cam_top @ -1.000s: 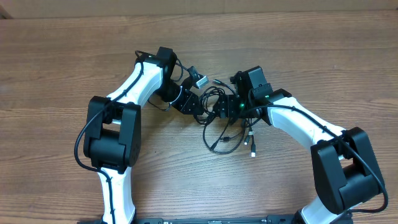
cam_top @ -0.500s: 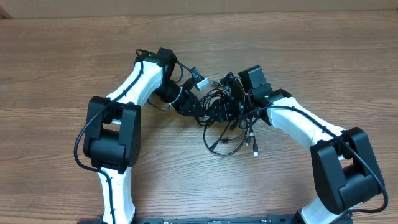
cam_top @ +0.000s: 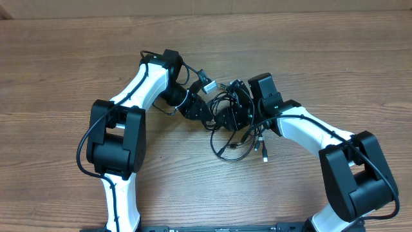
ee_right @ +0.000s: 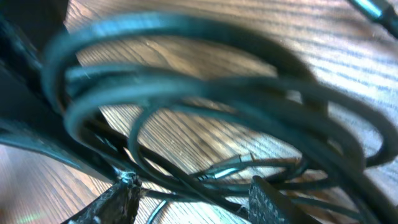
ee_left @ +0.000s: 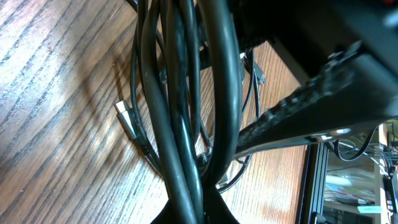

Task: Untangle cables

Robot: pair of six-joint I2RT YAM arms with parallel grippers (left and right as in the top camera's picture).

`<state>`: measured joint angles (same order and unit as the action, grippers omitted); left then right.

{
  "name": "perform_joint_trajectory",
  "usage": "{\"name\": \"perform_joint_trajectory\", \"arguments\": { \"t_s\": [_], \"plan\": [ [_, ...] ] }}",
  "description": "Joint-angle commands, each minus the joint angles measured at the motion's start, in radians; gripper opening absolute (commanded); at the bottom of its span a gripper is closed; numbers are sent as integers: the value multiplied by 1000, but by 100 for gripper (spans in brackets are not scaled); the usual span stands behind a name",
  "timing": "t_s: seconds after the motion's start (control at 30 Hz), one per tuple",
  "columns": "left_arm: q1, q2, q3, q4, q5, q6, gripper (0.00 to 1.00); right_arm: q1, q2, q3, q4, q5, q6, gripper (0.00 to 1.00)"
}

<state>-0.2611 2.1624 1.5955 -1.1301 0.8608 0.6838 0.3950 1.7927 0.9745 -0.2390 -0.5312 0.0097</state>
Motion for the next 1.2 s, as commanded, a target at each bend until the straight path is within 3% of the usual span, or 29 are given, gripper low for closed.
{"name": "perform_joint_trajectory", "arguments": {
  "t_s": [0.0, 0.37, 1.0, 1.17],
  "plan": [
    [1, 8, 23, -2, 31, 20, 4, 4, 4, -20, 19, 6, -19, 55],
    [1, 8, 23, -2, 26, 20, 4, 4, 5, -20, 53, 6, -98, 60],
    [1, 8, 23, 2, 20, 20, 4, 4, 5, -20, 120, 85, -98, 62],
    [1, 8, 23, 3, 20, 20, 4, 10, 5, -20, 105, -12, -158, 62]
  ]
}}
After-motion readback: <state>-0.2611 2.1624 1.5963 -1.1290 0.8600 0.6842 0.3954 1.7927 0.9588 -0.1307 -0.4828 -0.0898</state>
